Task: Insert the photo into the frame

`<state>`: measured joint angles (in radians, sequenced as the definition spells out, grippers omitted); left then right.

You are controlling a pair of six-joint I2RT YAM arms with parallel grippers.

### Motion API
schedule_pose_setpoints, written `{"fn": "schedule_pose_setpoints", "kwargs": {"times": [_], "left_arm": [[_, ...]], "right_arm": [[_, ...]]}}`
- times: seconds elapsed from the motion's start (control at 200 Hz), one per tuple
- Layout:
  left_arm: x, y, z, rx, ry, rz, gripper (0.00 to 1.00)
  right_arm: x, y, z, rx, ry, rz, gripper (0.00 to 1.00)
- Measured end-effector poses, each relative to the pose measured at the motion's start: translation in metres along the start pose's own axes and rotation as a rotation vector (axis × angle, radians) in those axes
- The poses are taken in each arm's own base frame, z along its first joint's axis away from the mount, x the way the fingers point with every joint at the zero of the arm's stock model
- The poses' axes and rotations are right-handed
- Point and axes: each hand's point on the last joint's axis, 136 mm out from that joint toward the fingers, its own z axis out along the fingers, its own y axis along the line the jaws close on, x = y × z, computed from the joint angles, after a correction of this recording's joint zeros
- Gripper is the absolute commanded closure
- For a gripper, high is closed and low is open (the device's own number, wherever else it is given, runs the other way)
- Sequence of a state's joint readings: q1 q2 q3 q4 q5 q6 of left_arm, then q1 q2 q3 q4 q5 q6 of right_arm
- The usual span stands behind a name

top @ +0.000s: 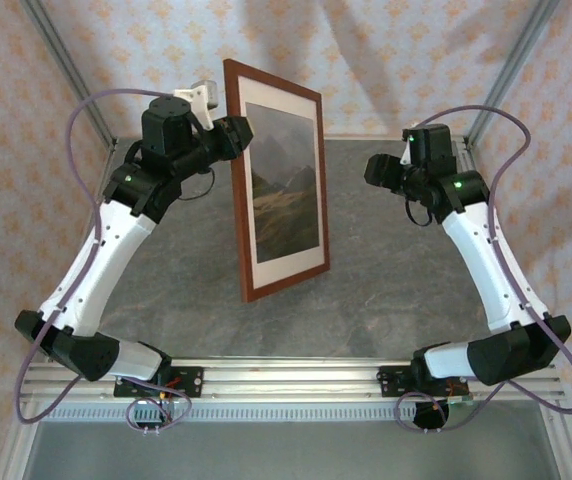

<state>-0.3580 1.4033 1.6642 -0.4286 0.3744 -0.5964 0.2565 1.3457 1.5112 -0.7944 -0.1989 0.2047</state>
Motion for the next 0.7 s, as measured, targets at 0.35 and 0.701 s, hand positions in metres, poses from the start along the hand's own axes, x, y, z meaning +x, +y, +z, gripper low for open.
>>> {"fn": "schedule_pose_setpoints", "kwargs": {"times": [0.35, 0.701], "left_arm": [[0.047, 0.059, 0.037, 0.001, 0.088, -0.299, 1.0], [0.097, 0.112, 0.069, -0.017, 0.168, -0.477, 1.0]], "right_arm": [[0.004, -0.002, 0.002, 0.009, 0.017, -0.008, 0.26], [0.026, -0.007, 0.02, 0.031, 0.087, -0.015, 0.25]]}}
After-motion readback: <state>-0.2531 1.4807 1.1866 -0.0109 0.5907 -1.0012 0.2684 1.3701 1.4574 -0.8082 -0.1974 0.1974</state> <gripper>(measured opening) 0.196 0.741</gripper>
